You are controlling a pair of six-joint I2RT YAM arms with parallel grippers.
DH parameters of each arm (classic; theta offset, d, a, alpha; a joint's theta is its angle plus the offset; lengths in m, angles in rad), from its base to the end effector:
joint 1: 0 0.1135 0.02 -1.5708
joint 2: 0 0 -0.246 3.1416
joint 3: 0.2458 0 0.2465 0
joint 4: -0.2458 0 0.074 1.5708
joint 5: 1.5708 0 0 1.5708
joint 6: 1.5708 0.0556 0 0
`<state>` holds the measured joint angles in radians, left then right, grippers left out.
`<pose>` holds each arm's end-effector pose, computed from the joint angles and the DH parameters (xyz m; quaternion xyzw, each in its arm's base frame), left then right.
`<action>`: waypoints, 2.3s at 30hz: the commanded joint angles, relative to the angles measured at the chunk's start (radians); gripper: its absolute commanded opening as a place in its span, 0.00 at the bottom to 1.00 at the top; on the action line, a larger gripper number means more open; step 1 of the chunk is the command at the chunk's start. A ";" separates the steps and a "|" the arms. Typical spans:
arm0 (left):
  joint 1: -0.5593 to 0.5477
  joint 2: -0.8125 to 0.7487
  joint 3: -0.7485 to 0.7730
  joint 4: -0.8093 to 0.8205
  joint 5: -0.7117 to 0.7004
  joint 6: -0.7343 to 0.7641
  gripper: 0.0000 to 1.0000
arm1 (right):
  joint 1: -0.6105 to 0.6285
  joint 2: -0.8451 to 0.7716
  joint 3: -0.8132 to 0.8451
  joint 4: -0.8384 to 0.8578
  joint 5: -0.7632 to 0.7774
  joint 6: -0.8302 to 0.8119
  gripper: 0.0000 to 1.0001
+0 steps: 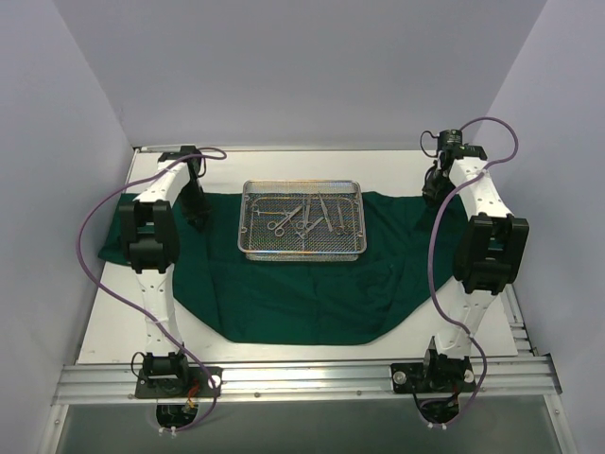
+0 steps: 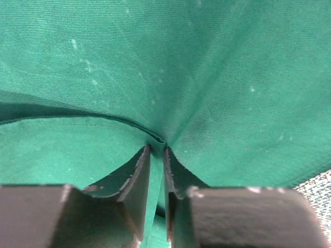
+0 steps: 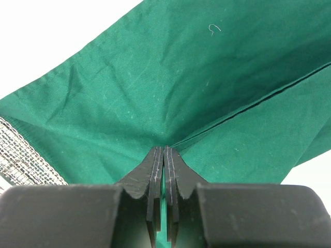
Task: Open and lay out the surgical kit
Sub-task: Smooth out the surgical kit at the center of the board.
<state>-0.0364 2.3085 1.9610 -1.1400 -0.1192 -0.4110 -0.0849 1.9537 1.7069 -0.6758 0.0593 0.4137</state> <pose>0.4414 -0.0095 0.1418 -0.1881 0.9795 0.0488 0.0537 0.4347 -0.0403 0.2382 0.2429 0.9159 0.0244 0.3186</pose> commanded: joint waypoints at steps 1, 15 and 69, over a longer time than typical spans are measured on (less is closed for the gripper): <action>0.004 0.011 0.042 -0.012 -0.008 0.003 0.22 | -0.004 -0.030 0.017 -0.021 -0.013 -0.012 0.00; 0.006 -0.227 -0.095 0.043 0.061 0.003 0.02 | -0.036 -0.068 0.011 -0.047 0.013 0.004 0.00; 0.463 -1.299 -0.738 0.028 0.046 0.041 0.02 | 0.657 -0.561 -0.271 0.013 0.157 0.131 1.00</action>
<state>0.3874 1.0496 1.1557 -1.0725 -0.0017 -0.4221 0.4706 1.3693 1.3624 -0.7319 0.2272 0.5472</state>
